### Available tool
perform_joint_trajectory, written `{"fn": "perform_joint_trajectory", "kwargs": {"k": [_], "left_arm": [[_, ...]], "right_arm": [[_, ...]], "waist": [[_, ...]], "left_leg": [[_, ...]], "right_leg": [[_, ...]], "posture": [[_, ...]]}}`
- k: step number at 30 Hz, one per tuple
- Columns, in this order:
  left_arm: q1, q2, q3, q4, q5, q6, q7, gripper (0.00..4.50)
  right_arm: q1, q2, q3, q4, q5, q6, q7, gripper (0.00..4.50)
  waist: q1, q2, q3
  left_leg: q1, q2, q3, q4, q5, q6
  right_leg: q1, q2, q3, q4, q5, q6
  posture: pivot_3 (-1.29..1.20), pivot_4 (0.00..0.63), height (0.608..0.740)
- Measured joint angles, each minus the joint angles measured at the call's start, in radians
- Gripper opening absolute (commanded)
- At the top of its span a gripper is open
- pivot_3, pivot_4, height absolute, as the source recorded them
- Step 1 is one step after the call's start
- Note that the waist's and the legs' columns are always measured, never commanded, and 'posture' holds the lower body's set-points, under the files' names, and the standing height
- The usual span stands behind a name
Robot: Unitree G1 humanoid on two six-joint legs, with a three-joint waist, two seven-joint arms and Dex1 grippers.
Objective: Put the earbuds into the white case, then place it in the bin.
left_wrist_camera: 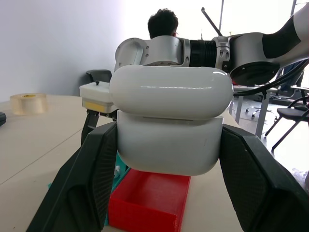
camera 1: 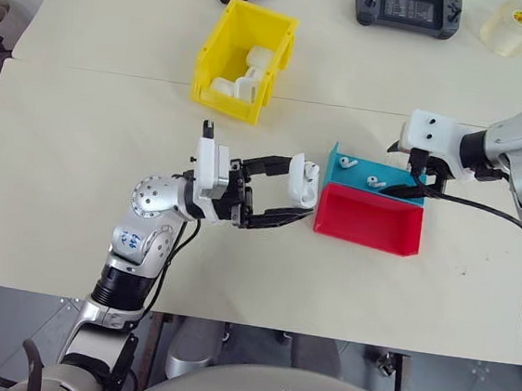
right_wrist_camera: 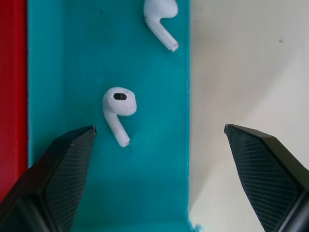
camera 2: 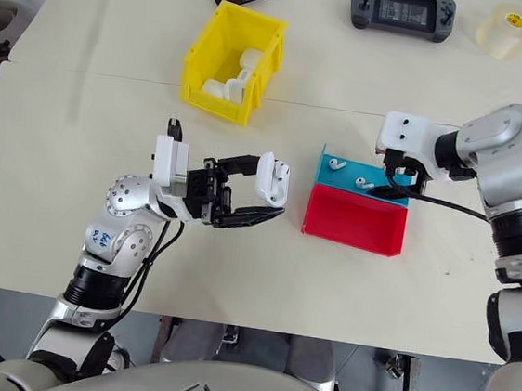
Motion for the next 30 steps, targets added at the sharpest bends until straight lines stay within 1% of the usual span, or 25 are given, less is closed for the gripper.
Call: {"fn": "perform_joint_trajectory", "kwargs": {"k": [5, 8, 12, 13, 30], "left_arm": [[-0.001, -0.001, 0.000, 0.000, 0.000, -0.001, 0.004, 2.78], [-0.001, 0.000, 0.000, 0.000, 0.000, -0.001, 0.007, 2.78], [-0.006, 0.000, 0.000, 0.000, 0.000, -0.001, 0.010, 2.78], [-0.006, 0.000, 0.000, 0.000, 0.000, -0.001, 0.010, 2.78], [-0.016, 0.001, 0.000, 0.001, 0.000, -0.001, 0.010, 2.78]], "right_arm": [[-0.014, 0.027, 0.000, 0.008, -0.029, -0.017, 0.021, 4.48], [-0.014, 0.034, 0.000, 0.000, -0.039, -0.016, 0.033, 3.92], [-0.004, 0.046, -0.001, -0.027, -0.045, 0.000, 0.052, 2.59], [0.001, 0.045, -0.001, -0.037, -0.047, 0.011, 0.059, 2.34], [0.033, 0.045, -0.024, -0.093, -0.073, 0.046, 0.058, 2.34]], "waist": [[0.000, 0.000, 0.000], [0.000, 0.000, 0.000], [0.000, 0.000, 0.000], [0.000, 0.000, 0.000], [0.001, 0.000, 0.000]], "left_leg": [[0.000, 0.000, 0.000, 0.001, 0.000, 0.000], [0.000, 0.000, 0.000, 0.001, 0.000, 0.000], [0.001, 0.000, 0.000, 0.001, 0.000, 0.000], [0.001, 0.000, 0.000, 0.001, 0.000, 0.000], [0.002, 0.000, -0.001, 0.001, 0.000, -0.001]], "right_leg": [[0.000, 0.000, -0.001, 0.001, 0.000, 0.000], [0.000, 0.000, -0.001, 0.002, 0.000, 0.000], [0.000, 0.000, -0.001, 0.002, 0.000, 0.000], [0.001, 0.000, -0.001, 0.002, 0.000, 0.000], [0.002, 0.000, -0.001, 0.002, 0.000, 0.000]], "posture": [[0.00, 0.150, 0.740], [0.00, 0.150, 0.740], [0.00, 0.150, 0.740], [0.00, 0.150, 0.740], [0.00, 0.150, 0.740]]}}
